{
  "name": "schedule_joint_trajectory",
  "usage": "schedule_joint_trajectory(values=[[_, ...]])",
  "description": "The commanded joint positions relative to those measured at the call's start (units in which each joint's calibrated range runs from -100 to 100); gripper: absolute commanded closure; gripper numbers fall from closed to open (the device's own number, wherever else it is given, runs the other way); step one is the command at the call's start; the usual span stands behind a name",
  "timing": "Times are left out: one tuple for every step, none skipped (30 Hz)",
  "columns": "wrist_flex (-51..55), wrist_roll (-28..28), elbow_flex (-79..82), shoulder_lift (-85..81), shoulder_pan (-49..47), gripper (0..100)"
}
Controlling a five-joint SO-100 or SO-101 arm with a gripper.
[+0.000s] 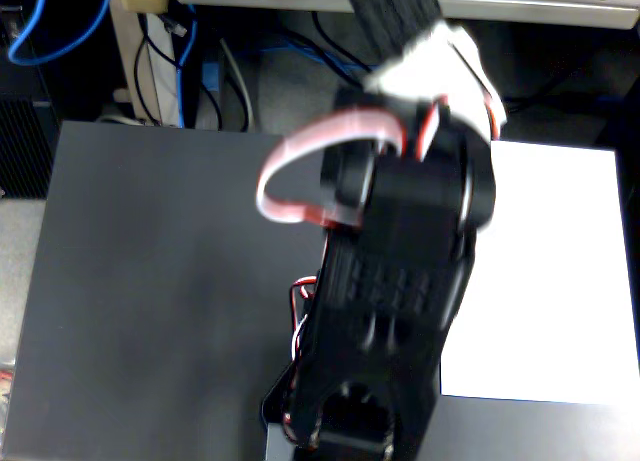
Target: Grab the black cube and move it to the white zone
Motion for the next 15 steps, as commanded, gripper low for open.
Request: schedule_joint_trajectory(values=[[3.76, 4.15, -4.58, -1.65, 4.49, 99], [3.76, 5.56, -5.30, 0.87, 8.39, 99], [3.76, 8.07, -5.39, 3.39, 14.65, 99], [3.68, 11.85, -5.48, 6.25, 22.30, 99], [3.68, 15.67, -5.48, 7.76, 29.07, 99], [3.68, 18.39, -5.48, 8.77, 33.41, 99], [3.68, 20.54, -5.57, 8.77, 37.16, 99], [3.59, 22.64, -5.48, 9.61, 39.81, 99], [3.59, 24.68, -4.94, 9.69, 41.50, 99], [3.59, 26.46, -4.58, 9.78, 42.09, 99], [3.59, 26.88, -4.48, 9.86, 41.65, 99], [3.42, 26.88, -4.48, 11.54, 41.58, 99], [1.28, 26.88, -4.39, 16.16, 41.65, 99], [-2.50, 26.88, -3.31, 23.64, 42.09, 99], [-7.04, 26.88, -2.04, 31.95, 42.17, 99]])
